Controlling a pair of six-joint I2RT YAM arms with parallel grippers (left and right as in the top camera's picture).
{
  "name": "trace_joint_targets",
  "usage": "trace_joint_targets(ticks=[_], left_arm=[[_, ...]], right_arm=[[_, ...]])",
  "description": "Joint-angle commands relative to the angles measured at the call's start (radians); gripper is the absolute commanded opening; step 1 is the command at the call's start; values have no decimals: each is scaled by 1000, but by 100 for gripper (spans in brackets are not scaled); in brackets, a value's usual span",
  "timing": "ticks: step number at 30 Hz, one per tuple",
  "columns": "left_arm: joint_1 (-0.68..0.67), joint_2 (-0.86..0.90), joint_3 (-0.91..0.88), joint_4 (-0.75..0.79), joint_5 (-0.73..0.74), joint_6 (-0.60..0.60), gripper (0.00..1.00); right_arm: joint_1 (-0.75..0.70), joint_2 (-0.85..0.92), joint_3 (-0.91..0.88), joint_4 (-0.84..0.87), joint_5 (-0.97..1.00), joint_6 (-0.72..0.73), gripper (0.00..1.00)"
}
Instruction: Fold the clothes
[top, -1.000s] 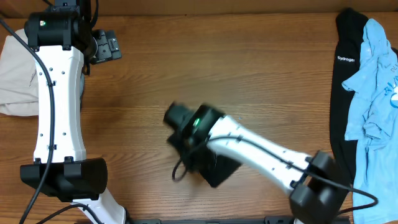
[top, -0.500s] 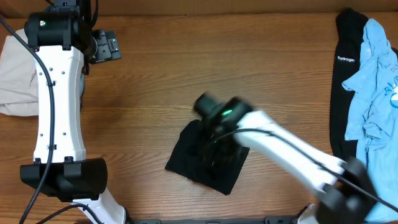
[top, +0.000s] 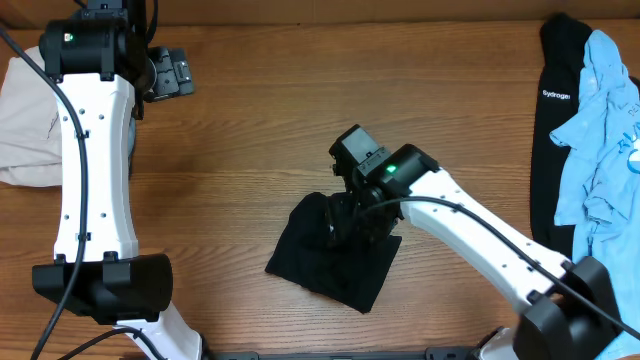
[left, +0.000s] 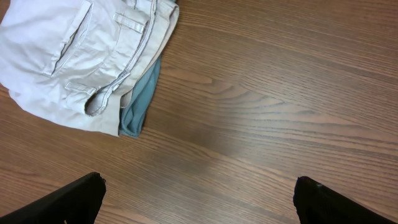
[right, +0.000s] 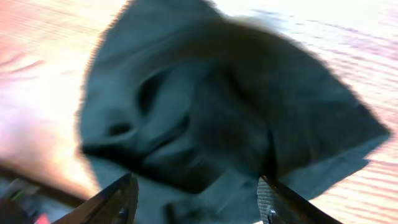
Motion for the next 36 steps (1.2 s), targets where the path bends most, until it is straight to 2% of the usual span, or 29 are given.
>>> trace_joint_targets(ticks=[1,5,12,17,22,25,27,29,30,31,36], left_arm=[[5,11,-7,0,13,20,100],[5,11,-16,1,18,20,100],[3,24,-16,-15,24,20,100],[4,43,-19,-14,23,20,100],[4,56,-19,-10,27,32,100],[-2,56,-19,-2,120,118,100],[-19,56,-20,-4,287,241,100],[-47,56,-27,-20,398,335,99],[-76,56,-38,-34,467,407,100],[-102,56,-51,-43,508,458,99],[-294,56,-168,-47,612,643,100]], right_arm=[[-23,59,-41,36,129,28,65],[-77,130,-92,51,129,38,65],[-158,141,-195,91,130,74,63],[-222,166,-193,202,130,-68,61],[-315,192,-158,250,144,-124,59],[-380,192,-89,225,108,-159,62],[-426,190,18,156,26,-188,65],[-458,189,131,84,-10,-188,75],[-480,188,221,24,-25,-196,84],[-494,188,282,-16,-25,-203,87],[-566,188,496,-132,26,-214,92]])
